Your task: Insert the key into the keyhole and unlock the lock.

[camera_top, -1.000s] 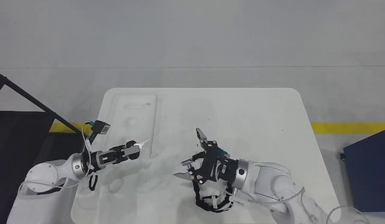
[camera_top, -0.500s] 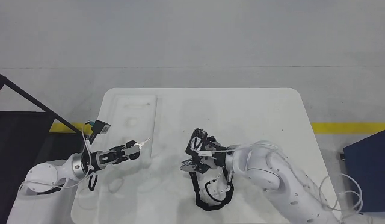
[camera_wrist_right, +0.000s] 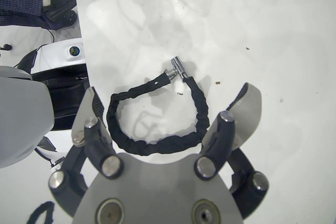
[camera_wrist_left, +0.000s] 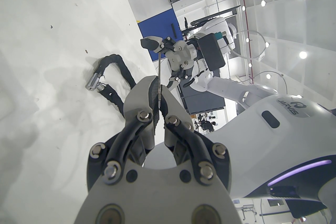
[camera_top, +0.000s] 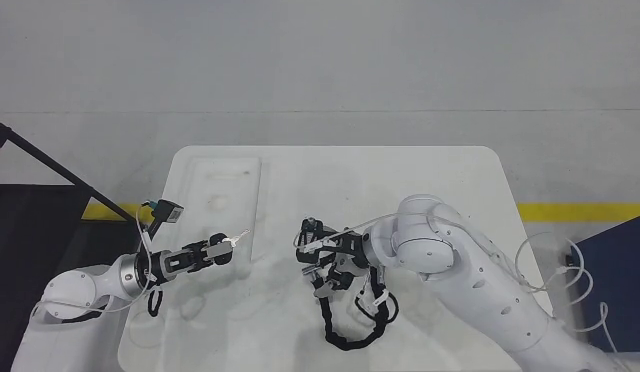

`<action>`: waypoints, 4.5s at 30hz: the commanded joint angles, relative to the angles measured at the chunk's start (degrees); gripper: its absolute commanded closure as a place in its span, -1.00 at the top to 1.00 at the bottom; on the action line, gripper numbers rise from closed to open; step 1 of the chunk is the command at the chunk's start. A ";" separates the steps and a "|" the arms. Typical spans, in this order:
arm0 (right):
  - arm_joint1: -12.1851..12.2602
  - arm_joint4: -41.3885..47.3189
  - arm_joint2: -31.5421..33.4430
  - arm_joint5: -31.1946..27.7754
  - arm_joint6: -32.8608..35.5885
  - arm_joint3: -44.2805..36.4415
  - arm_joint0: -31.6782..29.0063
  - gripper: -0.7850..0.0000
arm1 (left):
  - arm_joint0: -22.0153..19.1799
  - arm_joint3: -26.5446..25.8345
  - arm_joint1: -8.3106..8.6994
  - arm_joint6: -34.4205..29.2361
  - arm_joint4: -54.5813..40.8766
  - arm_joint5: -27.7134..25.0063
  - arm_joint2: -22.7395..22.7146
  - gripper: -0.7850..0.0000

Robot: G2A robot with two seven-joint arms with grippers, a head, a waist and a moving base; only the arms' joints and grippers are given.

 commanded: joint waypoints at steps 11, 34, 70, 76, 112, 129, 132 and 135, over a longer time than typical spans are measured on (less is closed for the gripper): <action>-1.09 -24.54 -13.24 -0.25 -0.11 6.67 5.84 1.00 | 0.00 0.00 0.00 0.00 0.00 0.00 0.00 -1.00; -8.53 -18.17 -27.67 -0.94 -0.80 22.86 17.88 -0.70 | 0.00 0.00 0.00 0.00 0.00 0.00 0.00 -1.00; -12.43 -19.50 -29.43 -1.67 -2.35 29.16 16.25 -0.96 | 0.00 0.00 0.00 0.00 0.00 0.00 0.00 -1.00; -12.08 -23.82 -29.21 -0.85 -4.06 27.91 15.25 -1.00 | 0.00 0.00 0.00 0.00 0.00 0.00 0.00 -1.00; 7.46 -17.31 9.47 -27.31 -57.11 9.47 -11.19 -1.00 | 0.00 0.00 0.00 0.00 0.00 0.00 0.00 -1.00; 3.39 -26.38 -2.67 -9.71 -41.30 12.24 -3.60 -1.00 | 0.00 0.00 0.00 0.00 0.00 0.00 0.00 -1.00; 2.98 -27.82 -3.75 -8.56 -39.42 13.31 -3.00 -1.00 | 0.00 0.00 0.00 0.00 0.00 0.00 0.00 -1.00; 2.81 -29.16 -4.19 -7.47 -37.48 14.38 -2.85 -1.00 | 0.00 0.00 0.00 0.00 0.00 0.00 0.00 -1.00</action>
